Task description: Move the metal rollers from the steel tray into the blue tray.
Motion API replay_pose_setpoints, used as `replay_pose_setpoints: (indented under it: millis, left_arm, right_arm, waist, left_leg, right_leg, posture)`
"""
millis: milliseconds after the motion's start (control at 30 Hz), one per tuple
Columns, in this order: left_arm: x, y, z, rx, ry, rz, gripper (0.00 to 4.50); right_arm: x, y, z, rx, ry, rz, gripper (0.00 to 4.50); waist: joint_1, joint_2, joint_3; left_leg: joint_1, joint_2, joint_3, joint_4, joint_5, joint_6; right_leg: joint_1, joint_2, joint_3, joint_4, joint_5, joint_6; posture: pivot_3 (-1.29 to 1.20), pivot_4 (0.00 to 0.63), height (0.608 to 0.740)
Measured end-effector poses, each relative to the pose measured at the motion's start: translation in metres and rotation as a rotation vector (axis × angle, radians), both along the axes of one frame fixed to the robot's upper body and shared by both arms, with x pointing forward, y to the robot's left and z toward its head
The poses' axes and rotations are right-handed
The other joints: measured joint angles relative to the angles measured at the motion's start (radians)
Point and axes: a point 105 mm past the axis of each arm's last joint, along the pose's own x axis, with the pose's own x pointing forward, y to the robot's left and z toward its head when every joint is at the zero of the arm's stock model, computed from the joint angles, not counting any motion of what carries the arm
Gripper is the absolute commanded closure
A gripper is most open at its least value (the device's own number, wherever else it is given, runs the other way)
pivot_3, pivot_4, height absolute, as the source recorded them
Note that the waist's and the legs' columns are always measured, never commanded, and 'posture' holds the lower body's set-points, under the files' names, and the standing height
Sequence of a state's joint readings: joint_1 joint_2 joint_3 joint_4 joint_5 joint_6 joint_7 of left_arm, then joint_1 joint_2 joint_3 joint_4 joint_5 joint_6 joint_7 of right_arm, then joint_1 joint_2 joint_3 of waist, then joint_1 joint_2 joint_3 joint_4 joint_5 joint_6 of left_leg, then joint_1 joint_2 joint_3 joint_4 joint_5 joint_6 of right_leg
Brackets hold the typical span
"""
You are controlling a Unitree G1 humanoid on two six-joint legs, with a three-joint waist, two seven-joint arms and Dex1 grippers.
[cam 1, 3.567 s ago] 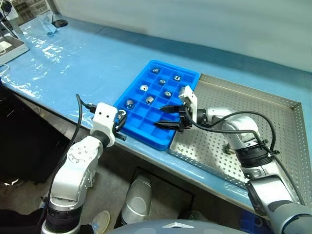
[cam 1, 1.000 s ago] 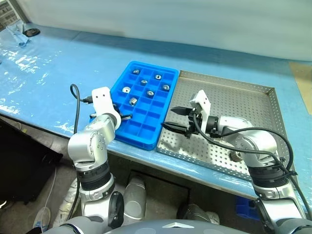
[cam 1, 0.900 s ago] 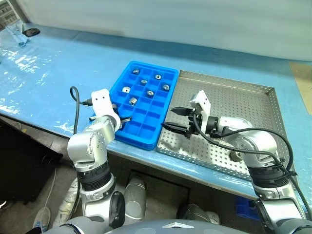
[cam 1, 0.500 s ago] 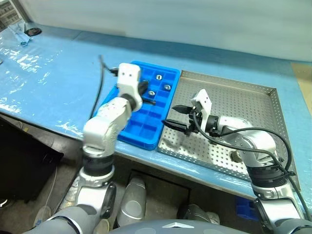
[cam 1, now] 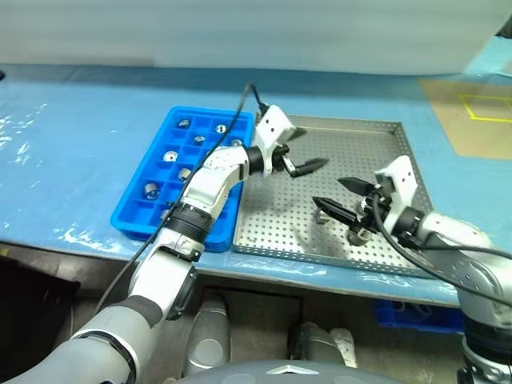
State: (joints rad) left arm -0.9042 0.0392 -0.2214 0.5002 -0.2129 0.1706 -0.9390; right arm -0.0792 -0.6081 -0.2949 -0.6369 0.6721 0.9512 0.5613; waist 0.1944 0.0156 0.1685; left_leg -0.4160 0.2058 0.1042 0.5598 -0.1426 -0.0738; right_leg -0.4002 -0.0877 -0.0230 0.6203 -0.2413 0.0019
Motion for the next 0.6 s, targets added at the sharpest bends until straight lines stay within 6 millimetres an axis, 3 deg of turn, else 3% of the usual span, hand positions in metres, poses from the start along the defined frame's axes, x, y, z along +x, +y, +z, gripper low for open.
replay_pose_setpoints:
  millis: [100,233,367,600]
  left_arm:
    - [-0.019,-0.014,-0.014,0.066,-0.012,-0.183,0.03]
    - [-0.026,-0.019,-0.024,0.158,-0.031,-0.309,0.03]
    - [-0.02,-0.019,-0.034,0.264,-0.051,-0.322,0.03]
    - [-0.008,-0.014,-0.072,0.499,-0.082,-0.269,0.03]
  right_arm:
    - [-0.013,-0.007,-0.004,-0.008,0.029,-0.03,0.0]
    - [-0.024,-0.017,-0.005,-0.017,0.04,-0.089,0.0]
    - [-0.029,-0.019,-0.006,-0.019,0.039,-0.114,0.0]
    - [-0.031,-0.02,-0.006,-0.013,0.033,-0.156,0.0]
  waist:
    - [-0.038,0.0,0.0]
    - [-0.074,0.0,0.0]
    - [-0.097,0.0,0.0]
    - [-0.103,0.0,0.0]
  left_leg:
    - [0.002,0.0,0.002,-0.001,0.0,0.0]
    - [0.006,0.0,0.007,-0.002,0.001,0.002]
    - [0.01,0.0,0.01,-0.003,0.001,0.008]
    - [0.012,0.0,0.016,-0.005,-0.002,0.018]
  right_leg:
    - [0.001,-0.001,0.001,-0.001,0.0,0.0]
    - [0.003,-0.003,0.002,-0.001,0.0,0.0]
    - [0.007,-0.004,0.003,-0.004,-0.001,-0.003]
    - [0.011,-0.005,0.004,-0.015,0.002,-0.003]
  posture:
    - [-0.16,0.15,0.74]
    - [-0.2,0.15,0.74]
    - [-0.23,0.15,0.74]
    - [-0.23,0.15,0.74]
